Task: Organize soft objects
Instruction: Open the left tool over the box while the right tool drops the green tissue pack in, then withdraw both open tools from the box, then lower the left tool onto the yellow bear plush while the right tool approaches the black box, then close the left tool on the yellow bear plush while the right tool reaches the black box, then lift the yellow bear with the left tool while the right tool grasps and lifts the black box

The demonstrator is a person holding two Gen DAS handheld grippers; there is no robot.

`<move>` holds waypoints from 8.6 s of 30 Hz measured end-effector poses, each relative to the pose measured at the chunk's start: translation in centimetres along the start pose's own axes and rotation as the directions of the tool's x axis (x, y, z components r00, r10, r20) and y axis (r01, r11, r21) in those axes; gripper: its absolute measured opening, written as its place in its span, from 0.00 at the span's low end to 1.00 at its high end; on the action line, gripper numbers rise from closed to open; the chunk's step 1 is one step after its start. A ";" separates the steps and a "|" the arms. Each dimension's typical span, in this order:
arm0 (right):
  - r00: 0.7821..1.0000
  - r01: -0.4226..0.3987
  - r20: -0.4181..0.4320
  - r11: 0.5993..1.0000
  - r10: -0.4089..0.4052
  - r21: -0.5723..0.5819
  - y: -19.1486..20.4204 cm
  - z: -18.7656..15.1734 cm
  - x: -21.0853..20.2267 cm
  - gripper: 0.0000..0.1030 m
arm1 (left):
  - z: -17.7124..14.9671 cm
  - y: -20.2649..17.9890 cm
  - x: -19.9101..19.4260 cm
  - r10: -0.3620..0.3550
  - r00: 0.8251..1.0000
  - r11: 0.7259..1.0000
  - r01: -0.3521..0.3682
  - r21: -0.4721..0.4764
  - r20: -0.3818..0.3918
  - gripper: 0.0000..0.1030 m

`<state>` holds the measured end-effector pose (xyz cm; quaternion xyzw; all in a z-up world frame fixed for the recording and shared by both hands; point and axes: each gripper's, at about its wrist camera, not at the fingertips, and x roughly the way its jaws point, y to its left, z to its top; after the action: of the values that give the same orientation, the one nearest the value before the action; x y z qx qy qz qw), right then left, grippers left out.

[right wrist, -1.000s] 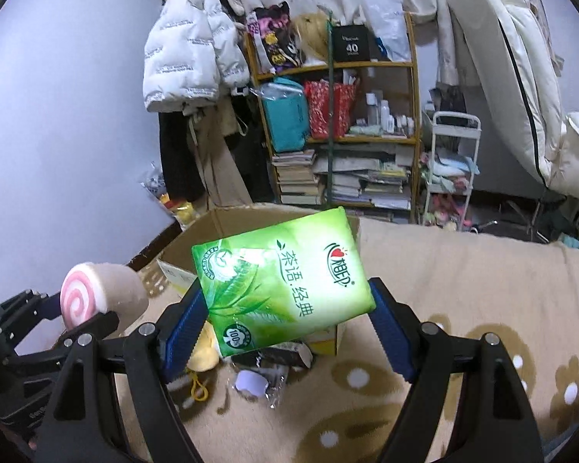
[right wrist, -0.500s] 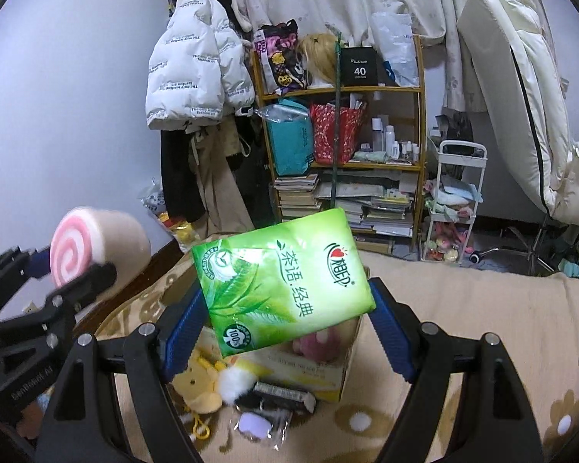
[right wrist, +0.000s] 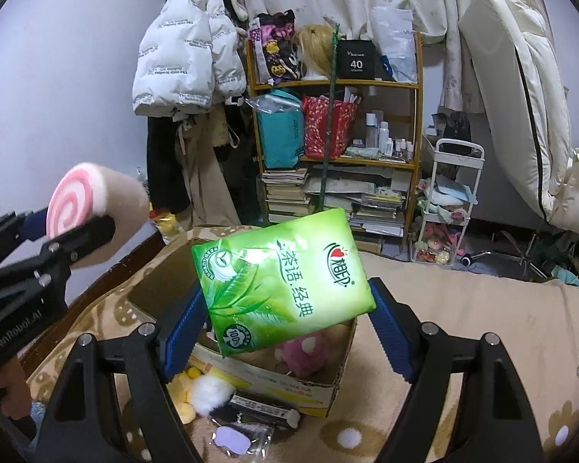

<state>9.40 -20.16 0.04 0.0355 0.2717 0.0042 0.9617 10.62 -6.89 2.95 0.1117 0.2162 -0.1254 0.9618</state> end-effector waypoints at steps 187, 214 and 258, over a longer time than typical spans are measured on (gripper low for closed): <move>0.844 0.045 -0.518 0.945 0.138 0.324 -2.8 -10.8 13.0 0.98 | -15.6 1.2 10.9 -0.080 0.765 0.985 -0.035 -0.166 -0.639 0.67; 0.858 0.069 -0.491 0.915 0.148 0.396 -7.1 -11.2 9.2 0.79 | -13.5 2.1 8.2 -0.096 0.819 0.980 -0.023 -0.199 -0.565 0.66; 0.981 -0.165 -0.043 0.932 0.189 0.322 -3.6 -1.5 -1.9 0.79 | -2.7 2.9 -2.1 -0.074 0.995 0.987 0.064 -0.147 -0.062 0.66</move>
<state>6.94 -23.67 -0.45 0.2138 0.2994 0.0483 0.9286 8.60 -3.00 1.95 0.0380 0.2606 -0.1388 0.9547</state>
